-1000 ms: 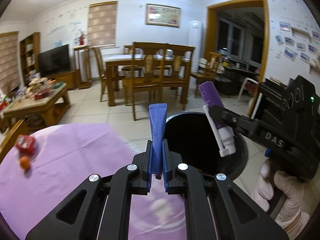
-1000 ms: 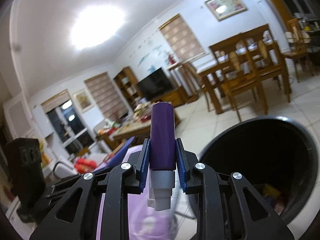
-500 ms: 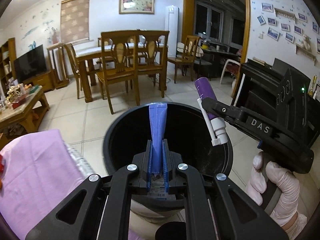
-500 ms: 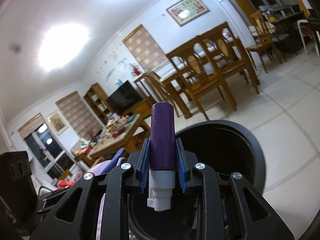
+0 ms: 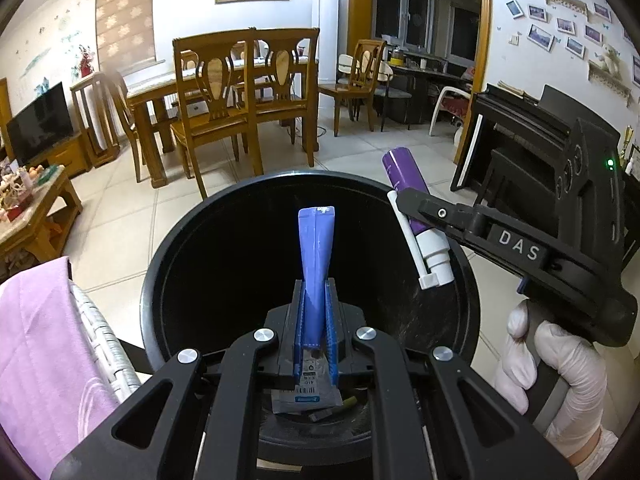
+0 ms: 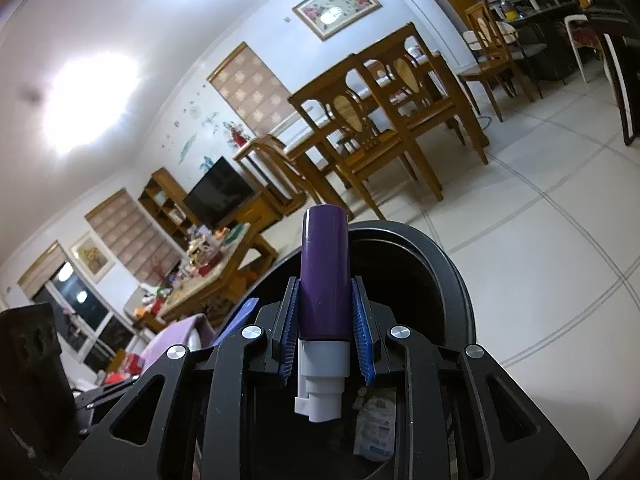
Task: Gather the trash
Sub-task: 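Carry blue strip and purple marker over the bin, then open both tools to drop the strip and marker into the bin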
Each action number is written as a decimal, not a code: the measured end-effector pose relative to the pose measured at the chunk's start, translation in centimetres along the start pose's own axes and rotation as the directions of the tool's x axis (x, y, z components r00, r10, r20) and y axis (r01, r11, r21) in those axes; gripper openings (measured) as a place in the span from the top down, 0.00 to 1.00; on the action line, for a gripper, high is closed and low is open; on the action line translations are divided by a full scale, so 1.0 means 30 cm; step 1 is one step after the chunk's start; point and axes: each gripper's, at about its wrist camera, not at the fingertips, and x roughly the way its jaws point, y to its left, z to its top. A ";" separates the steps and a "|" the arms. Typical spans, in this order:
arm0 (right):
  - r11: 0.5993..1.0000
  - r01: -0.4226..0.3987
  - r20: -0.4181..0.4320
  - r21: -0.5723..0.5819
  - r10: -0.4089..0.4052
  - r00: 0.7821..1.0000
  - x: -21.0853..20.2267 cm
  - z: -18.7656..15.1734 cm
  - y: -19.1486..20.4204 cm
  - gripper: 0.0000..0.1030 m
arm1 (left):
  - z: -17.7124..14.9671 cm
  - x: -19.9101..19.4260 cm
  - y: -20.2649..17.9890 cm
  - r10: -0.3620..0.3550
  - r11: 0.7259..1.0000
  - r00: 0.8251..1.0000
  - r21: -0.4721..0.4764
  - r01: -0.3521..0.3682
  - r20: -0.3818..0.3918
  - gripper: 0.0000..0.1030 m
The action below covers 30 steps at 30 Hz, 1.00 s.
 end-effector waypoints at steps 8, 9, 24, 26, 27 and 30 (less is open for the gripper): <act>1.000 0.020 -0.024 -0.007 -0.020 1.000 0.029 -0.010 0.018 0.74 | -0.005 0.011 -0.003 0.003 1.000 1.000 0.003 -0.003 -0.011 0.88; 1.000 0.021 -0.025 -0.009 -0.021 0.999 0.032 -0.013 0.021 0.74 | -0.003 0.013 -0.005 0.004 1.000 1.000 0.004 -0.004 -0.011 0.88; 0.999 0.015 0.030 0.033 -0.016 0.999 -0.007 -0.011 0.039 0.34 | 0.015 -0.079 -0.026 0.075 0.997 0.994 0.012 -0.076 0.078 0.17; 0.999 0.007 0.034 0.041 -0.009 0.999 -0.013 -0.017 0.044 0.31 | 0.014 -0.097 -0.020 0.082 0.997 0.993 0.008 -0.083 0.086 0.14; 0.999 0.002 0.035 0.044 -0.004 0.999 -0.013 -0.021 0.048 0.29 | 0.013 -0.105 -0.016 0.085 0.996 0.992 0.005 -0.086 0.091 0.12; 0.999 -0.020 0.031 0.042 0.019 0.999 -0.010 -0.033 0.073 0.22 | 0.003 -0.132 0.006 0.091 0.996 0.991 -0.010 -0.090 0.097 0.10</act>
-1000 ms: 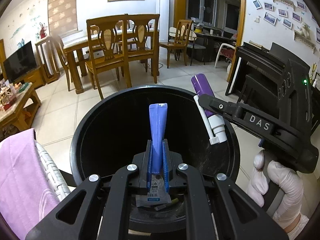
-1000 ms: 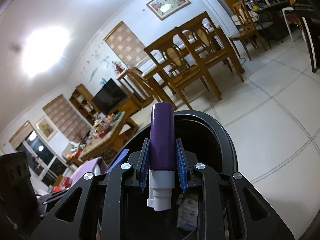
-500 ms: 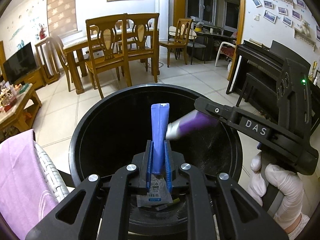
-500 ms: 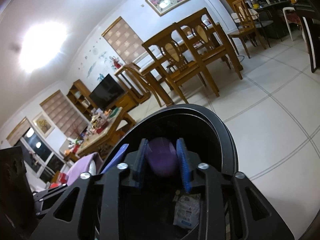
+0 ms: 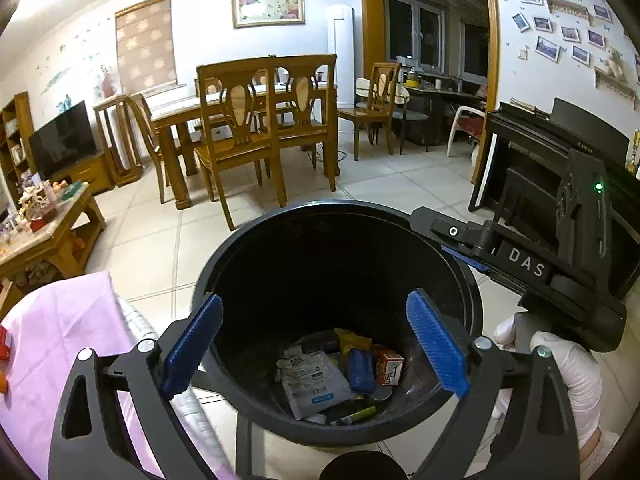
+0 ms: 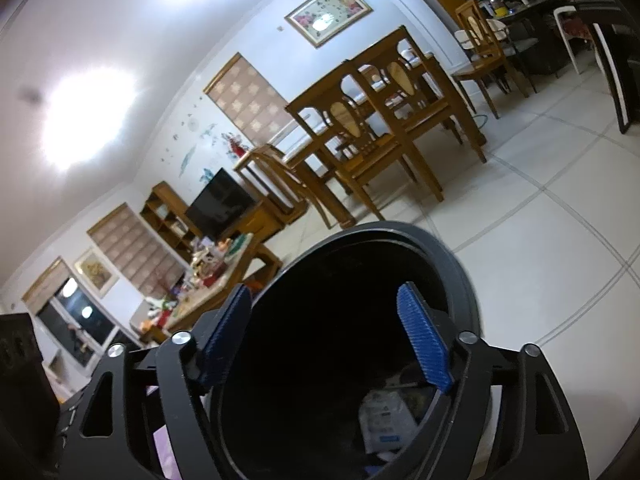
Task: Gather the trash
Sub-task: 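Open both tools to drop the strip and marker into the bin, then return to the table and grasp the orange with left tool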
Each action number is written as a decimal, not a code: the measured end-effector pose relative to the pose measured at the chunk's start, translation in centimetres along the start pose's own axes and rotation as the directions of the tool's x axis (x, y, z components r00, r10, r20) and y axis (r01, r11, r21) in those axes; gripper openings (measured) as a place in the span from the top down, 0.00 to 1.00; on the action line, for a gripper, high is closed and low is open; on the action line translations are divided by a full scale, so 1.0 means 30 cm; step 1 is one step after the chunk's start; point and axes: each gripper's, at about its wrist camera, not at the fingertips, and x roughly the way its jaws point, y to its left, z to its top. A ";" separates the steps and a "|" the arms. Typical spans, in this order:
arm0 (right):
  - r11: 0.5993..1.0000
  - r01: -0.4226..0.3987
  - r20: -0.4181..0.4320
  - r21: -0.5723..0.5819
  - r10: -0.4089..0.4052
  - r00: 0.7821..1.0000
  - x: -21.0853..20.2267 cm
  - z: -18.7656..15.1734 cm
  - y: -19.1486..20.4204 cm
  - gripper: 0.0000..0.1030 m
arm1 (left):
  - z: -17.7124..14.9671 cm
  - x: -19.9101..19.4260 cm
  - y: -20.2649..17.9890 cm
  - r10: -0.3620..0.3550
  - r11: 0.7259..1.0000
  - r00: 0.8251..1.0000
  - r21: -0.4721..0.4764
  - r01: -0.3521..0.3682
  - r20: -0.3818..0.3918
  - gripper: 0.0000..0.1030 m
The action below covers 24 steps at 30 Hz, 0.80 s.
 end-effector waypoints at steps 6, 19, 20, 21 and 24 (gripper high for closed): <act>1.000 -0.017 -0.023 0.005 0.017 1.000 0.016 -0.026 0.071 0.06 | -0.030 -0.062 0.096 0.027 0.999 1.000 -0.046 -0.026 0.009 0.05; 0.984 -0.110 -0.180 -0.140 0.084 0.980 0.136 -0.149 0.419 0.05 | -0.178 -0.217 0.527 0.197 0.948 0.979 -0.244 -0.204 -0.053 0.05; 0.982 -0.119 -0.191 -0.149 0.089 0.978 0.142 -0.157 0.441 0.05 | -0.194 -0.234 0.585 0.223 0.936 0.972 -0.264 -0.233 -0.068 0.05; 0.977 -0.136 -0.213 -0.165 0.100 0.972 0.159 -0.177 0.486 0.05 | -0.206 -0.246 0.628 0.243 0.926 0.967 -0.278 -0.256 -0.079 0.05; 0.963 -0.170 -0.257 -0.207 0.114 0.960 0.198 -0.221 0.581 0.05 | -0.258 -0.284 0.809 0.319 0.876 0.939 -0.340 -0.344 -0.129 0.05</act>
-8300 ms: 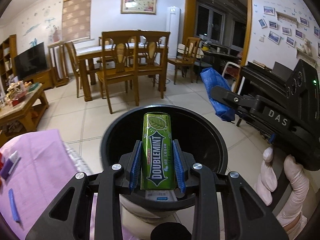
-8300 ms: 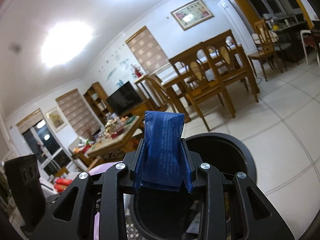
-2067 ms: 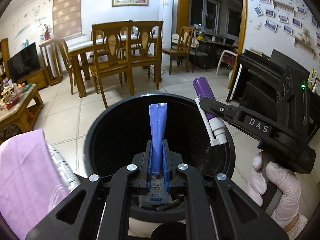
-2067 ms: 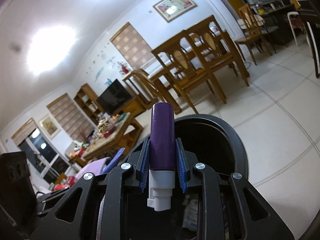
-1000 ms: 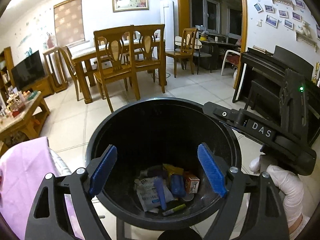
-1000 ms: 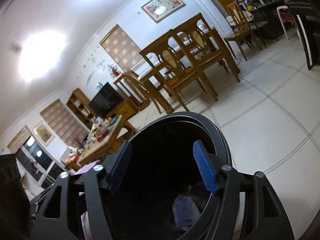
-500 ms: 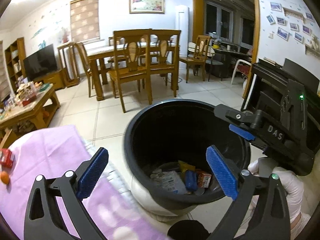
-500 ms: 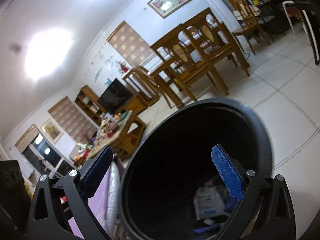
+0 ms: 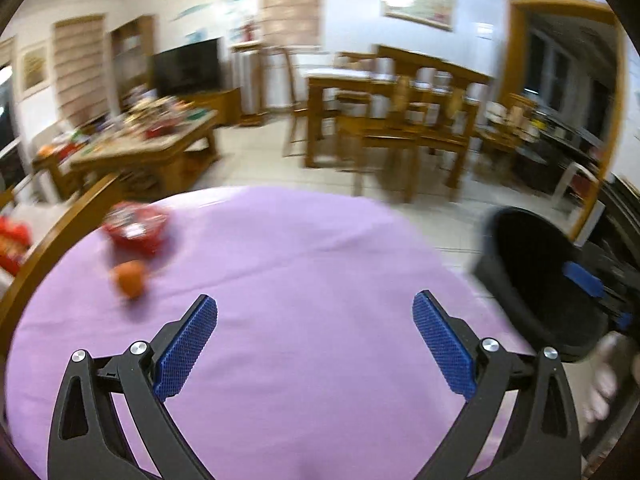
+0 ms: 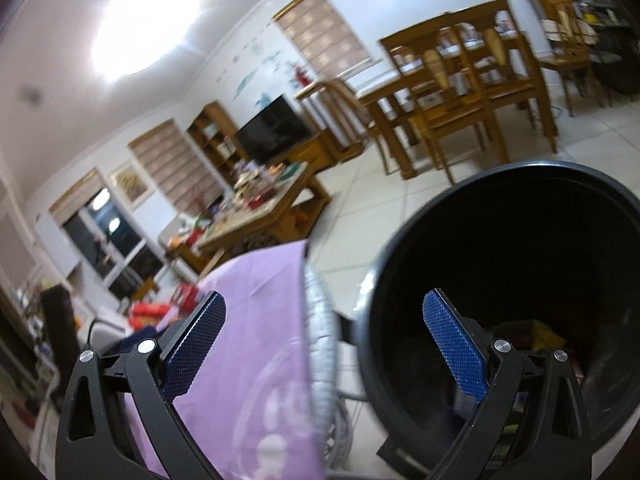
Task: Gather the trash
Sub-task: 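Return to the table and grasp the orange with left tool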
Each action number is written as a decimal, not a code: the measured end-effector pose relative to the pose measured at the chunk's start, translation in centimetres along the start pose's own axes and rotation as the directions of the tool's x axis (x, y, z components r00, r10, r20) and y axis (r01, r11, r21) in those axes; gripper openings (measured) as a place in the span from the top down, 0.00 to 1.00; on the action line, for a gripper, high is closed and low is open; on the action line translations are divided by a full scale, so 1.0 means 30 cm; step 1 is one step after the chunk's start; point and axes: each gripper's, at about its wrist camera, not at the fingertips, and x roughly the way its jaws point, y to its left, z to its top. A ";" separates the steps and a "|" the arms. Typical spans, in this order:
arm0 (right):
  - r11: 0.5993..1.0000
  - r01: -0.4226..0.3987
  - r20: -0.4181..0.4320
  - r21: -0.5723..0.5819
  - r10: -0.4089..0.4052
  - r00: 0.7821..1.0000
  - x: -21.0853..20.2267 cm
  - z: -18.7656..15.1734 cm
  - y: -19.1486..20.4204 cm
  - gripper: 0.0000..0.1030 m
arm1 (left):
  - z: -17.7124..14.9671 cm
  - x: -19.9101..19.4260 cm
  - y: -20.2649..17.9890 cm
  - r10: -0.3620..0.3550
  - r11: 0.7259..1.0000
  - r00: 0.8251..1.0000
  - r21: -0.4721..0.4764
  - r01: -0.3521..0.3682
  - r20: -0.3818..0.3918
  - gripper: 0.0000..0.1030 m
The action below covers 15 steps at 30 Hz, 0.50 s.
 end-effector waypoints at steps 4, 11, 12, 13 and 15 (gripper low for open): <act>0.997 -0.043 -0.059 -0.070 0.039 0.997 0.087 0.004 0.139 0.05 | 0.015 0.070 0.235 0.071 0.992 0.996 -0.102 -0.076 -0.058 0.06; 0.968 -0.100 -0.187 -0.230 0.057 0.981 0.253 -0.013 0.389 0.05 | 0.013 0.187 0.421 0.052 0.981 0.990 -0.180 -0.076 -0.133 0.23; 0.957 -0.104 -0.210 -0.271 0.047 0.977 0.287 -0.014 0.441 0.05 | 0.014 0.200 0.427 0.041 0.981 0.989 -0.182 -0.066 -0.139 0.30; 0.949 -0.112 -0.225 -0.296 0.044 0.973 0.313 -0.013 0.476 0.05 | 0.005 0.211 0.441 0.023 0.981 0.989 -0.189 -0.051 -0.148 0.32; 0.927 -0.144 -0.266 -0.346 0.050 0.963 0.379 -0.014 0.558 0.05 | 0.013 0.211 0.458 0.005 0.978 0.990 -0.205 -0.034 -0.138 0.38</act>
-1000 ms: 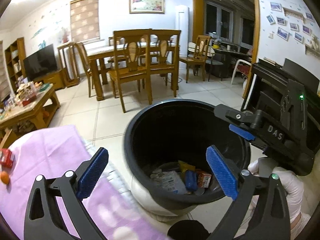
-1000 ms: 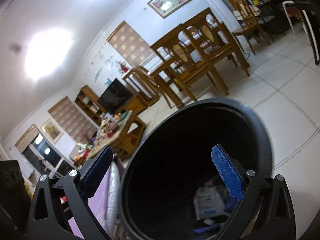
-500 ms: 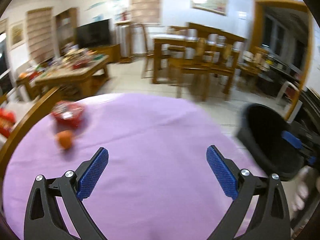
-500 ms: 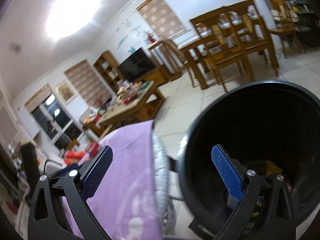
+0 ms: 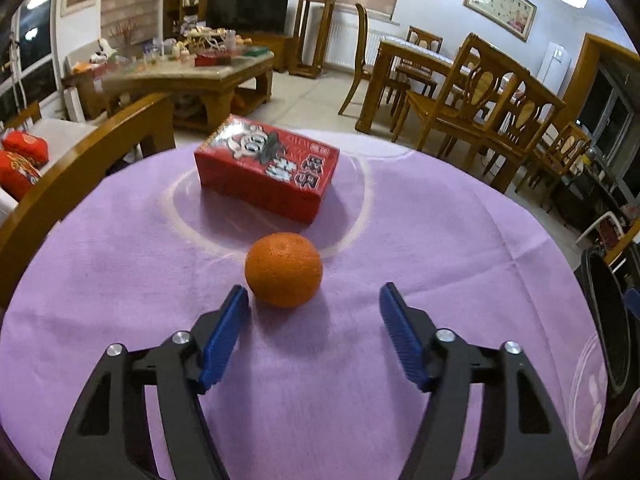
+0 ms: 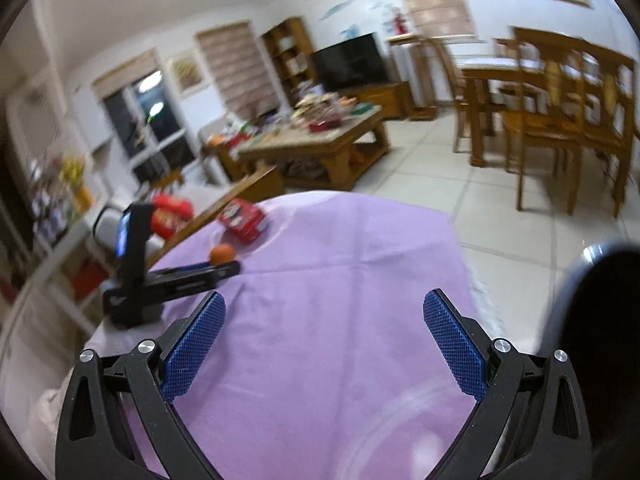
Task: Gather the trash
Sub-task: 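Return to the table and grasp the orange with left tool, then grasp the red Wangzai milk box with right tool while left tool holds the orange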
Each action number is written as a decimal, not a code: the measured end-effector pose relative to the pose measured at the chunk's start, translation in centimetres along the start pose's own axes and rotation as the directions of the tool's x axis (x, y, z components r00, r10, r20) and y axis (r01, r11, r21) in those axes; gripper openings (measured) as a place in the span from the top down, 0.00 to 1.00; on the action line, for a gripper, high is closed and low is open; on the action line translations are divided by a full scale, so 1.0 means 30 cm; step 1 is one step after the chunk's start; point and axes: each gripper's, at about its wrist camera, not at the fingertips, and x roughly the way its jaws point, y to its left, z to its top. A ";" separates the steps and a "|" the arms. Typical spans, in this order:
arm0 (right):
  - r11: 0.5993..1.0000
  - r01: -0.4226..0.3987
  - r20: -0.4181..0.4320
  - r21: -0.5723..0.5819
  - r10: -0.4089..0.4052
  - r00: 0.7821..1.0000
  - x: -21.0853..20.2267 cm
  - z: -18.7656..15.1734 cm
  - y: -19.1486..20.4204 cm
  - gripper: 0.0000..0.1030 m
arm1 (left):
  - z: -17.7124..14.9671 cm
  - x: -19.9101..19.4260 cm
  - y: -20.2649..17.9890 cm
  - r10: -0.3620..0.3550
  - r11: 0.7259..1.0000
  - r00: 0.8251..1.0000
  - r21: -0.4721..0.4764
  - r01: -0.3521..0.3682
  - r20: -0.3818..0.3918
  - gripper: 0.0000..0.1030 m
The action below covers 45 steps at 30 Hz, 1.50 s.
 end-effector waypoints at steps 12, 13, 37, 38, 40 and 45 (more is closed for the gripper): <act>0.982 -0.067 -0.117 -0.179 0.046 0.992 0.462 0.236 0.269 0.05 | -0.032 -0.031 0.106 -0.049 0.995 0.999 -0.089 0.050 0.016 0.66; 0.976 -0.068 -0.116 -0.206 0.044 0.992 0.516 0.257 0.300 0.05 | -0.020 -0.029 0.112 -0.046 0.994 0.999 -0.098 0.048 0.019 0.66; 0.932 -0.112 -0.305 -0.345 0.001 0.952 1.032 0.289 0.438 0.51 | -0.010 -0.048 0.186 -0.026 0.984 0.999 -0.175 0.030 0.023 0.66; 0.938 -0.113 -0.305 -0.327 0.008 0.952 1.006 0.282 0.429 0.51 | -0.010 -0.047 0.185 -0.023 0.984 0.999 -0.175 0.027 0.023 0.66; 0.957 -0.133 -0.306 -0.256 0.050 0.951 0.942 0.277 0.397 0.50 | -0.011 -0.045 0.183 -0.018 0.985 1.000 -0.169 0.022 0.026 0.66; 0.975 -0.172 -0.248 -0.143 0.133 0.960 0.725 0.254 0.351 0.50 | -0.010 -0.045 0.149 -0.010 0.992 0.999 -0.125 0.014 0.031 0.66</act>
